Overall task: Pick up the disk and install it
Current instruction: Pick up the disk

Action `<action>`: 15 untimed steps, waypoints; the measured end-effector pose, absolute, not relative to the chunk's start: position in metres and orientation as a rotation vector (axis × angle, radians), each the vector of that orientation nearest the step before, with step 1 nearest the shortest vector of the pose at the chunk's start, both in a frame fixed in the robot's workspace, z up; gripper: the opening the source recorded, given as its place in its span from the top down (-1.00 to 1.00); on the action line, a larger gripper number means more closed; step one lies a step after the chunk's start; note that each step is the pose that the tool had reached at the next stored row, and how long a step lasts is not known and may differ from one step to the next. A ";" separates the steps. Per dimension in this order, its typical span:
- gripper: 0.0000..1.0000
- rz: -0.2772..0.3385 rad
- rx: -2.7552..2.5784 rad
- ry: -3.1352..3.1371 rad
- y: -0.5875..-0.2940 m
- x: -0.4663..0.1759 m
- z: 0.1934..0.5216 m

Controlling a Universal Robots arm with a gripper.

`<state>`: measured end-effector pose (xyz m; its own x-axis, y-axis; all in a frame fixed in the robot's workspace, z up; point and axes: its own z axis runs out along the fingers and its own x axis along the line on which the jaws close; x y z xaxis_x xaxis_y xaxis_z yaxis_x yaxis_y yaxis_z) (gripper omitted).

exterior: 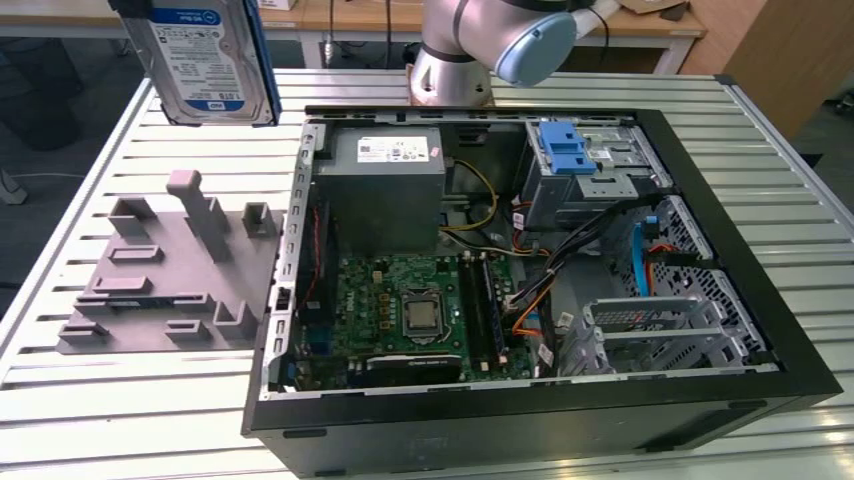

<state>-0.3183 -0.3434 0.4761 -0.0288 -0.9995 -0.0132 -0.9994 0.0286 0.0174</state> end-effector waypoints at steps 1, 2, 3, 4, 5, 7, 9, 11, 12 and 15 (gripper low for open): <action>0.26 -0.034 2.187 -2.251 -0.343 -0.318 0.476; 0.26 -0.034 2.187 -2.251 -0.343 -0.317 0.476; 0.26 -0.034 2.187 -2.251 -0.343 -0.316 0.476; 0.26 -0.034 2.187 -2.251 -0.343 -0.316 0.476; 0.26 -0.034 2.187 -2.251 -0.343 -0.315 0.476; 0.26 -0.034 2.187 -2.251 -0.343 -0.314 0.476; 0.26 -0.034 2.187 -2.251 -0.343 -0.313 0.476; 0.26 -0.034 2.187 -2.251 -0.343 -0.311 0.476; 0.26 -0.034 2.187 -2.251 -0.343 -0.311 0.476; 0.26 -0.034 2.187 -2.251 -0.343 -0.309 0.476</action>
<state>-0.3091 -0.3434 0.4762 -0.0288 -0.9995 -0.0132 -0.9994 0.0286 0.0174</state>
